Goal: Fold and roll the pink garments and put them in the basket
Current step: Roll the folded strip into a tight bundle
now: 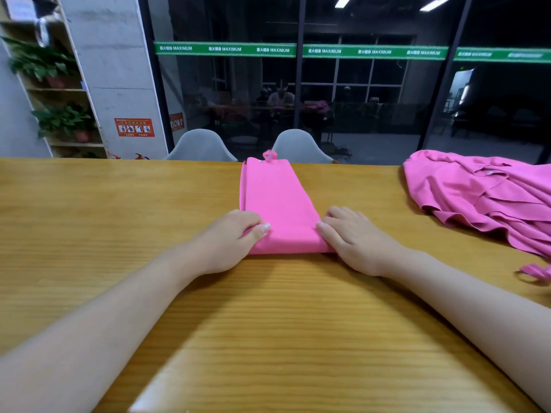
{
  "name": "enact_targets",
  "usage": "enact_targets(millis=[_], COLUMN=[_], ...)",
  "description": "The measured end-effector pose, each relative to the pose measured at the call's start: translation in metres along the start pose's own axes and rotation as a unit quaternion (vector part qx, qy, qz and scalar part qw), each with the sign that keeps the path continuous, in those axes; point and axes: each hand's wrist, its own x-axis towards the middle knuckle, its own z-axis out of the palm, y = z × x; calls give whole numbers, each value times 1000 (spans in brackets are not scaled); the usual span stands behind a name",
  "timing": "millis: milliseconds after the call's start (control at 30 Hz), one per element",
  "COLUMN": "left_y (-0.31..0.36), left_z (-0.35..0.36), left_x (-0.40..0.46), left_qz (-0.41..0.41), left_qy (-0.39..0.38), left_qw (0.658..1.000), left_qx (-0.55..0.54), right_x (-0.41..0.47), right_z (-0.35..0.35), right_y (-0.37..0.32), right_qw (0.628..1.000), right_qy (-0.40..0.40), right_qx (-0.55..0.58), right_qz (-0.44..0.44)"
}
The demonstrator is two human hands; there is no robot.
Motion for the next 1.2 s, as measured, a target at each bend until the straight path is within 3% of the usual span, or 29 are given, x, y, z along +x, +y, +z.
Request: enact_targets(millis=[200, 333, 533, 667, 800, 900, 1067, 1200], left_y=[3, 2, -2, -7, -8, -6, -8, 2], left_z=[1, -1, 0, 5, 6, 8, 13, 17], left_x=[4, 0, 1, 8, 17, 22, 14, 12], left_qz=[-8, 16, 20, 3, -32, -40, 24, 49], left_qy=[4, 27, 20, 24, 15, 20, 86, 89], left_qw=[999, 992, 987, 990, 994, 994, 963, 968], left_qx=[39, 121, 159, 142, 103, 104, 253, 230], right_x=[-10, 5, 25, 21, 12, 15, 34, 44], right_z=[-1, 6, 11, 14, 13, 14, 15, 4], right_y=[-5, -2, 2, 2, 3, 4, 8, 15], right_qw=[988, 993, 999, 997, 991, 993, 998, 998], right_qy=[80, 71, 16, 70, 102, 89, 49, -8], right_qx=[-79, -48, 28, 13, -76, -71, -36, 33], right_qz=[-101, -77, -1, 0, -29, -19, -3, 47])
